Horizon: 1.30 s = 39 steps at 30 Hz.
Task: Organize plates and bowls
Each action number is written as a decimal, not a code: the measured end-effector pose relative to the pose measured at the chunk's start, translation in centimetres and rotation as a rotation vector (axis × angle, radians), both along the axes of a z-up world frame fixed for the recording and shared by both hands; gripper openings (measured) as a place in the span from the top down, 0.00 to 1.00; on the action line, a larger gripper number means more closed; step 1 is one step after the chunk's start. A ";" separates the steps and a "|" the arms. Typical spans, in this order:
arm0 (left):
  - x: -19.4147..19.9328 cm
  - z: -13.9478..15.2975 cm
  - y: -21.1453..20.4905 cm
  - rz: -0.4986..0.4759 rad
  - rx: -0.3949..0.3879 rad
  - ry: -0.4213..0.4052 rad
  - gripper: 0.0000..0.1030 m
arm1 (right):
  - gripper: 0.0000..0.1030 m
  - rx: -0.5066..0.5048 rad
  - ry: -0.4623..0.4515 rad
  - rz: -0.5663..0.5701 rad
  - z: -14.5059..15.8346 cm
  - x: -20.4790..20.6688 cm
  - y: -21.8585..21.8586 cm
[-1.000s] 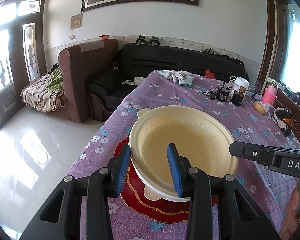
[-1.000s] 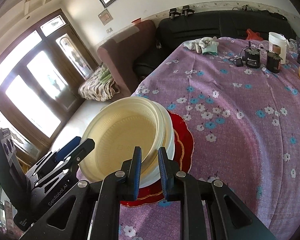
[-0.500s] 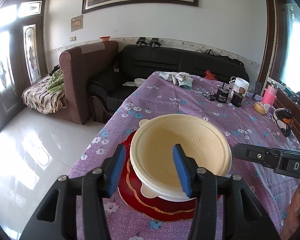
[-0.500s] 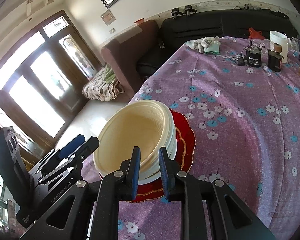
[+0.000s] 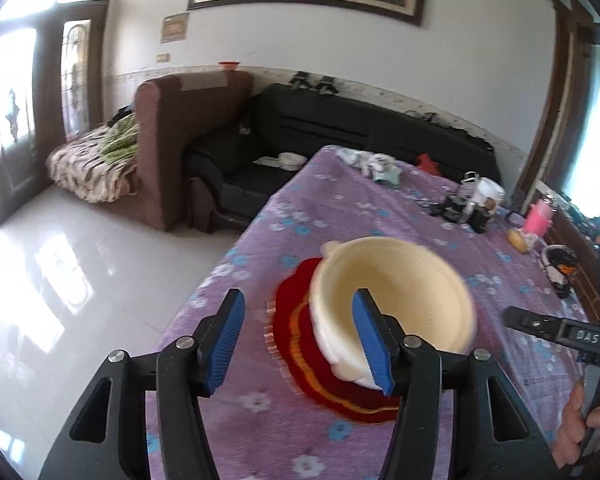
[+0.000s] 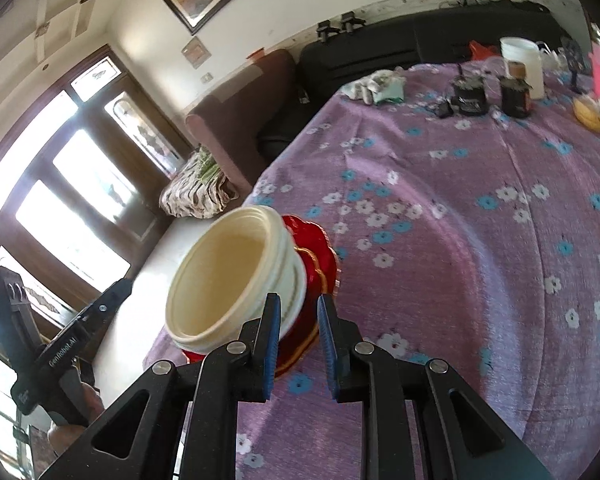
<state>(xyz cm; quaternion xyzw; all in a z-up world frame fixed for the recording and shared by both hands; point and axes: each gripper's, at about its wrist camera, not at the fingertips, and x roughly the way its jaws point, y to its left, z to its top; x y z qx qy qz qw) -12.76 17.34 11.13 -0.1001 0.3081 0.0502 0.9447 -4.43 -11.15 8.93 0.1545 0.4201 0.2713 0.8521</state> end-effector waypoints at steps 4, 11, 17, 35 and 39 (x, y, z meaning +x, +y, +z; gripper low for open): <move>-0.3 -1.3 1.6 0.033 0.003 0.038 0.46 | 0.79 0.005 0.023 -0.007 -0.9 0.3 -0.4; 0.4 -3.9 2.8 0.031 -0.026 0.109 0.46 | 0.79 -0.005 0.044 -0.003 -2.0 0.5 -0.2; 1.5 -5.3 2.5 -0.007 -0.037 0.139 0.46 | 0.79 -0.028 0.060 0.004 -3.2 0.8 0.5; 4.1 -7.6 2.5 -0.050 -0.030 0.178 0.68 | 0.82 -0.114 0.078 0.026 -5.9 2.6 4.0; 4.7 -8.1 1.9 -0.075 -0.024 0.180 0.78 | 0.83 -0.131 0.072 0.021 -6.3 2.9 4.4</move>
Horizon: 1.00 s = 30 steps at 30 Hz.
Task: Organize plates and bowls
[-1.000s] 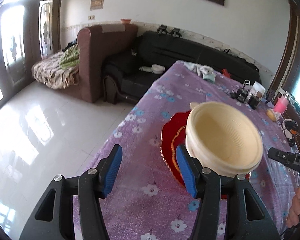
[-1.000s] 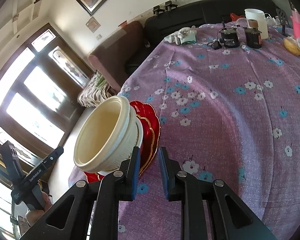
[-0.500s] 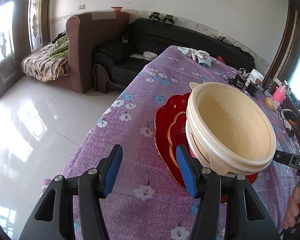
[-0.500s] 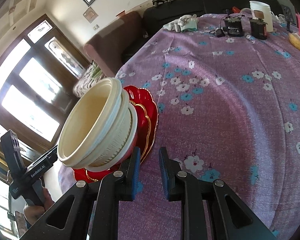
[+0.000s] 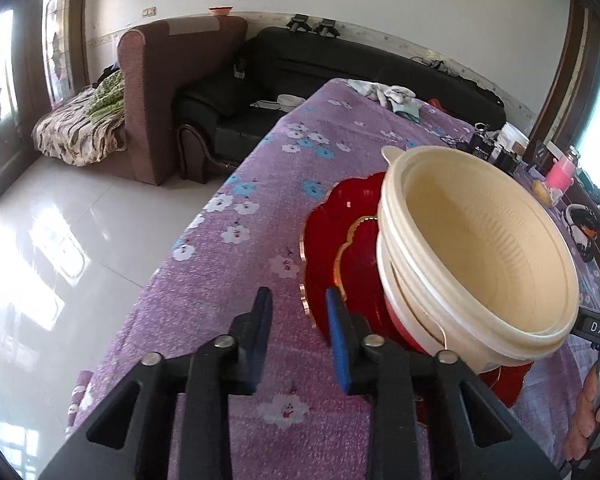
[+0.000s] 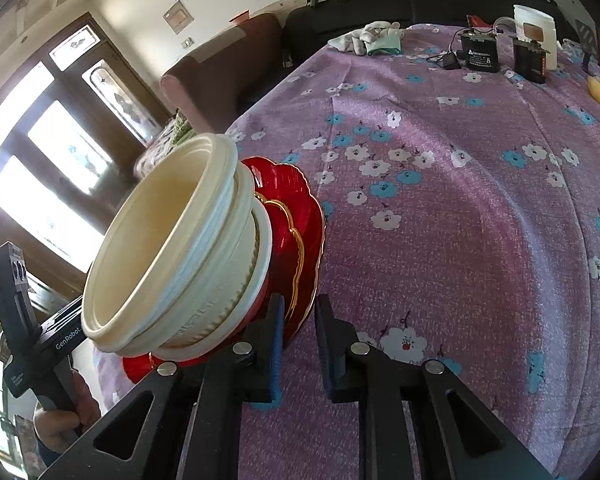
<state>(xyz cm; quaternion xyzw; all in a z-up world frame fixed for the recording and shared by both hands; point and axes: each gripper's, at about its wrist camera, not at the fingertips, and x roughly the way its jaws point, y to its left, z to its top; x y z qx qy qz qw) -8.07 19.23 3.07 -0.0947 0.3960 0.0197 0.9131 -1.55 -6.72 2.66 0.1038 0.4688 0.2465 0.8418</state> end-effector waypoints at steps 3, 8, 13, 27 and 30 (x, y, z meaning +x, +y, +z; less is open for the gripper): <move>0.3 -0.3 -0.6 -0.018 0.001 0.000 0.87 | 0.83 -0.007 -0.008 -0.004 -0.1 0.1 0.2; 0.3 -0.3 -0.9 -0.013 0.009 -0.007 0.87 | 0.83 -0.007 -0.016 -0.005 -0.1 0.1 0.2; -0.1 -0.1 -1.4 -0.015 0.013 -0.006 0.87 | 0.84 -0.001 -0.015 -0.014 0.0 -0.3 -0.1; 0.8 1.1 -6.9 -0.084 0.021 -0.016 0.88 | 0.84 0.021 -0.059 -0.079 1.4 -1.8 -5.0; 1.4 1.3 -9.4 -0.121 0.026 -0.013 0.88 | 0.84 0.028 -0.066 -0.117 1.8 -2.2 -7.2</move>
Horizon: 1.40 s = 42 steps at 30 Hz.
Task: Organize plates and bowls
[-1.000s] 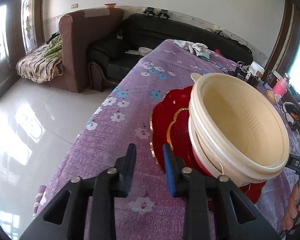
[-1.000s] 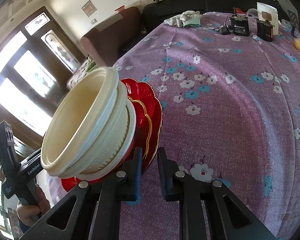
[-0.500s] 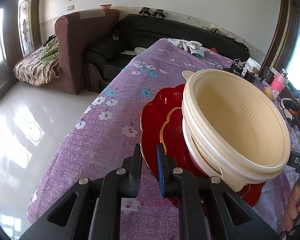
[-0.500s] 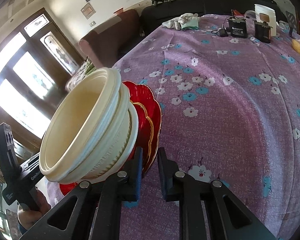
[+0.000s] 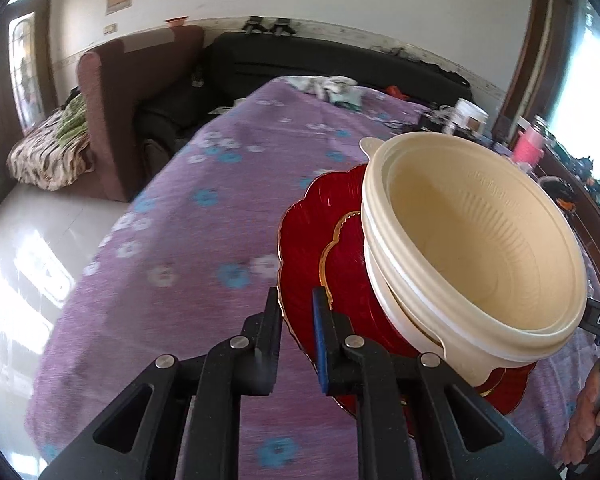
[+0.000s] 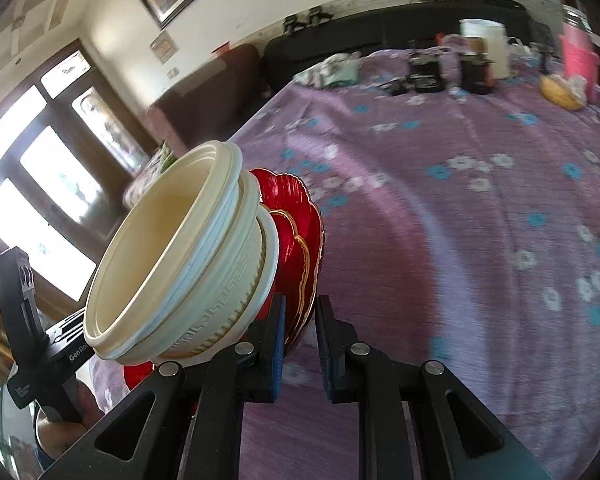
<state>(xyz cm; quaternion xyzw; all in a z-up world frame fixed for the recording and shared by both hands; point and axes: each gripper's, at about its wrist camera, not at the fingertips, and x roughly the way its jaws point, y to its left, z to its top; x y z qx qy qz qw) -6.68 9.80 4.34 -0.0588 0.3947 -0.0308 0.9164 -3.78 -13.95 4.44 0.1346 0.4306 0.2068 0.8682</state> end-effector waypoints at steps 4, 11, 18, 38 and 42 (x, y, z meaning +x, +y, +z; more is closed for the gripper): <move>0.9 0.3 -3.6 -0.057 0.011 0.004 0.87 | 0.84 0.013 -0.010 -0.061 0.4 -0.7 -3.6; 2.3 0.3 -10.4 -0.149 0.042 0.007 0.87 | 0.84 0.040 -0.030 -0.184 0.9 -2.0 -10.4; 4.2 -1.0 -14.4 -0.161 0.069 0.003 0.87 | 0.84 0.056 -0.014 -0.262 -0.4 -2.2 -14.6; 4.3 -2.3 -16.7 -0.092 0.207 -0.071 0.84 | 0.84 -0.017 -0.082 -0.297 -2.3 -1.8 -14.6; 4.4 -2.4 -16.7 -0.092 0.208 -0.071 0.84 | 0.84 -0.039 -0.094 -0.298 -2.3 -1.9 -14.4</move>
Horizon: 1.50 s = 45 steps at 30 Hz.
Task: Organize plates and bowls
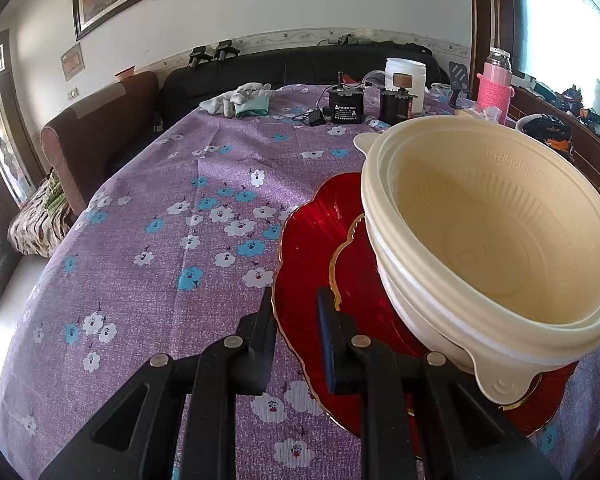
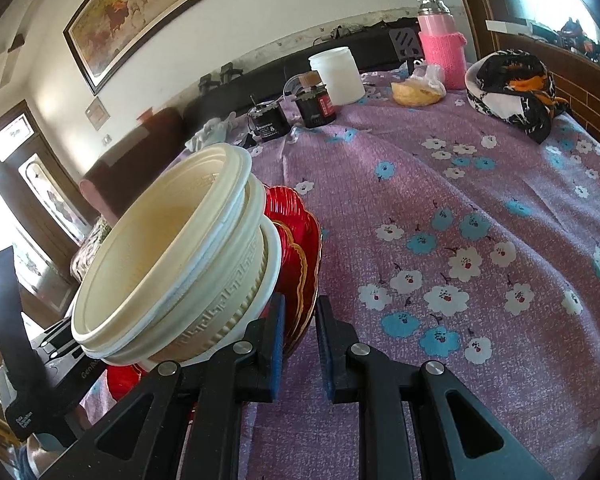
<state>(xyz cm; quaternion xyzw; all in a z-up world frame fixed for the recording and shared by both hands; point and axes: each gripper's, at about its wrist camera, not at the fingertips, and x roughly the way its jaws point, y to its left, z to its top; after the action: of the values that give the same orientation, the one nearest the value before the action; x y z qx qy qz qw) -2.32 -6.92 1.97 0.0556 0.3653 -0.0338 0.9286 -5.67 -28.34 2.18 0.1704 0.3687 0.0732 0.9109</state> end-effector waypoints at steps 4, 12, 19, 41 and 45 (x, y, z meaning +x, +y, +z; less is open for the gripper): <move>0.0 0.0 0.0 0.000 -0.001 0.001 0.84 | 0.83 -0.017 -0.005 -0.002 0.0 0.0 0.1; 0.0 0.0 0.0 0.000 0.001 0.000 0.84 | 0.82 -0.033 -0.008 -0.002 0.0 0.0 0.3; 0.0 0.0 0.0 0.000 0.001 0.000 0.84 | 0.82 -0.032 -0.009 -0.002 0.0 0.0 0.3; -2.5 1.7 1.8 0.048 0.059 -0.053 0.29 | 0.70 -0.019 -0.026 -0.026 1.0 -1.3 -0.8; -3.9 2.1 2.7 0.057 0.041 -0.059 0.23 | 0.60 -0.037 -0.038 -0.033 1.5 -2.7 -1.2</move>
<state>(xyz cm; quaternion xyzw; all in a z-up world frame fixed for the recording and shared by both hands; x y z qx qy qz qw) -6.17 -4.20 4.04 0.0650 0.3399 0.0016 0.9382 -8.34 -29.50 3.66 0.1583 0.3498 0.0544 0.9218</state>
